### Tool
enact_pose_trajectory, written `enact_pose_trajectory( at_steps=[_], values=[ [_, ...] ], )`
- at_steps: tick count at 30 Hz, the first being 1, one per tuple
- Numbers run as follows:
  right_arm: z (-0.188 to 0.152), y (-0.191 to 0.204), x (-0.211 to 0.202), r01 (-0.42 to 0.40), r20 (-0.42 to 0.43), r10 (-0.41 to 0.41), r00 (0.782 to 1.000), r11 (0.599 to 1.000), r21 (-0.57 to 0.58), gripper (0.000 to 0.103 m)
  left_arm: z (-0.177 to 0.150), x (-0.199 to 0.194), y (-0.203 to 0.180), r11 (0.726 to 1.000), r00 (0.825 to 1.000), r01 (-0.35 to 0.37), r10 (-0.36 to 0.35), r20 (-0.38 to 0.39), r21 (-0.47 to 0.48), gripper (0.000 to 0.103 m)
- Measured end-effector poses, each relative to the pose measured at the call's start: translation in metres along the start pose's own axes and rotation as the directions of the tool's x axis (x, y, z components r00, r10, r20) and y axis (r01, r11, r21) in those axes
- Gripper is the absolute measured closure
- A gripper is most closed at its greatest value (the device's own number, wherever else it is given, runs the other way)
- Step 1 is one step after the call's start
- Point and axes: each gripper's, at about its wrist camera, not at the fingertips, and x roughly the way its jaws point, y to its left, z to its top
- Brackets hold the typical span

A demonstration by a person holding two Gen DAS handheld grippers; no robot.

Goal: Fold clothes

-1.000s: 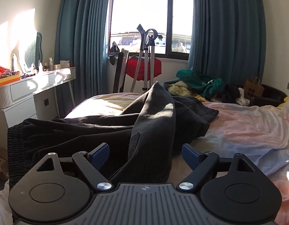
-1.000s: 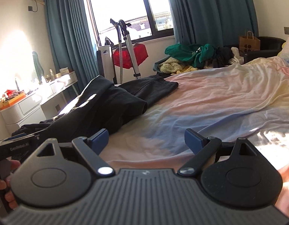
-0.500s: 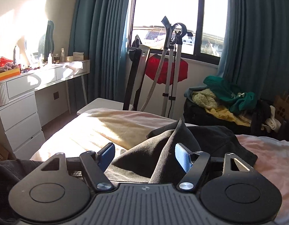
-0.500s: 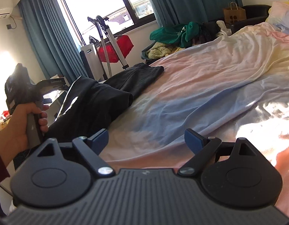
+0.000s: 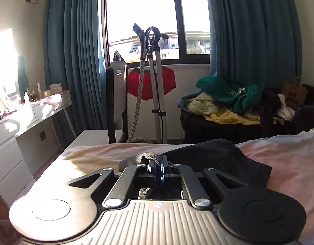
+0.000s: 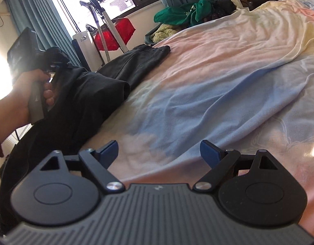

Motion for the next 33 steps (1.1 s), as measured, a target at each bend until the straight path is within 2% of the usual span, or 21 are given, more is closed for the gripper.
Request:
enact_pose_trajectory(
  at_steps=[5,8,11,15,17,20,23,28,30,31,33],
  values=[
    [0.005,0.000,-0.023,-0.006,0.062,0.007,0.998,1.000,-0.007,0.022,0.002,-0.098,-0.025,0.980,0.988,0.107,-0.123,0.092,0.165,0.100],
    [0.009,-0.003,-0.046,-0.018,0.109,0.018,0.994,1.000,0.001,0.021,-0.022,-0.174,-0.037,0.954,0.969,0.176,-0.211,0.128,0.241,0.100],
    [0.010,-0.004,-0.067,-0.014,0.150,0.013,0.989,1.000,0.001,0.021,-0.059,-0.240,-0.040,0.939,0.953,0.252,-0.283,0.111,0.232,0.100],
    [0.013,-0.016,-0.090,-0.043,0.182,0.031,0.983,0.997,0.062,0.021,-0.123,-0.303,-0.043,0.938,0.948,0.280,-0.304,0.096,0.205,0.100],
    [0.013,-0.023,-0.098,-0.066,0.187,0.046,0.981,0.992,0.105,0.019,-0.158,-0.315,-0.038,0.946,0.951,0.295,-0.304,0.054,0.130,0.100],
    [0.011,-0.036,-0.097,-0.097,0.162,0.069,0.984,0.979,0.177,0.019,-0.192,-0.314,-0.026,0.957,0.957,0.289,-0.289,0.023,0.009,0.100],
    [0.012,-0.051,-0.085,-0.111,0.118,0.082,0.990,0.960,0.259,0.019,-0.203,-0.300,-0.014,0.954,0.958,0.287,-0.287,0.007,-0.090,0.100],
    [0.033,-0.081,-0.041,-0.102,0.079,0.076,0.994,0.907,0.408,0.019,-0.208,-0.296,0.014,0.940,0.952,0.304,-0.307,0.006,-0.156,0.099],
    [0.045,-0.096,-0.016,-0.131,0.066,0.113,0.991,0.874,0.467,0.028,-0.210,-0.292,0.024,0.930,0.951,0.302,-0.310,-0.004,-0.211,0.099],
    [0.049,-0.106,-0.002,-0.159,0.065,0.146,0.987,0.846,0.509,0.029,-0.210,-0.288,0.030,0.918,0.949,0.301,-0.314,-0.010,-0.259,0.099],
    [0.055,-0.131,0.029,-0.232,0.079,0.232,0.969,0.761,0.607,0.030,-0.211,-0.279,0.041,0.890,0.947,0.293,-0.319,-0.019,-0.349,0.099]
  ],
)
